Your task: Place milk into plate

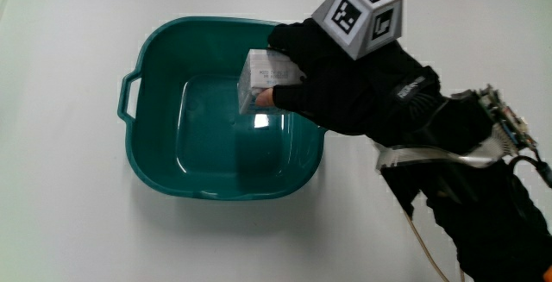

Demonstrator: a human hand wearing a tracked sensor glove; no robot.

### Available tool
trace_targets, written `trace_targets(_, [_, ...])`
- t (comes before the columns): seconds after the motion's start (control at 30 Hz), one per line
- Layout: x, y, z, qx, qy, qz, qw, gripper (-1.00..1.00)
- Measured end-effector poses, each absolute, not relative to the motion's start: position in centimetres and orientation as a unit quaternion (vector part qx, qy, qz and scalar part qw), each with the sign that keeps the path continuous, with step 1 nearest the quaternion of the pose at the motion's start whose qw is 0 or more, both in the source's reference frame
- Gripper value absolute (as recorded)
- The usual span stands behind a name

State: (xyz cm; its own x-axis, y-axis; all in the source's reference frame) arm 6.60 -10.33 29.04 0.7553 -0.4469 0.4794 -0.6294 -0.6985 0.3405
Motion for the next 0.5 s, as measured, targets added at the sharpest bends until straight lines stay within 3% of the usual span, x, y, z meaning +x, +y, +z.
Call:
trace_targets(0.07, [6.3, -10.8, 31.2, 0.892, -0.305, 0.186, 0.276, 0.0])
trace_targets(0.1, [5.9, -10.5, 30.5, 0.904, -0.296, 0.17, 0.257, 0.0])
trace_targets(0.37, [4.1, -10.6, 31.7, 0.903, -0.295, 0.17, 0.261, 0.0])
trace_targets(0.4, [3.9, -11.2, 34.6, 0.896, -0.301, 0.161, 0.285, 0.0])
trace_targets(0.5, [2.9, -10.3, 33.0, 0.904, -0.294, 0.154, 0.268, 0.0])
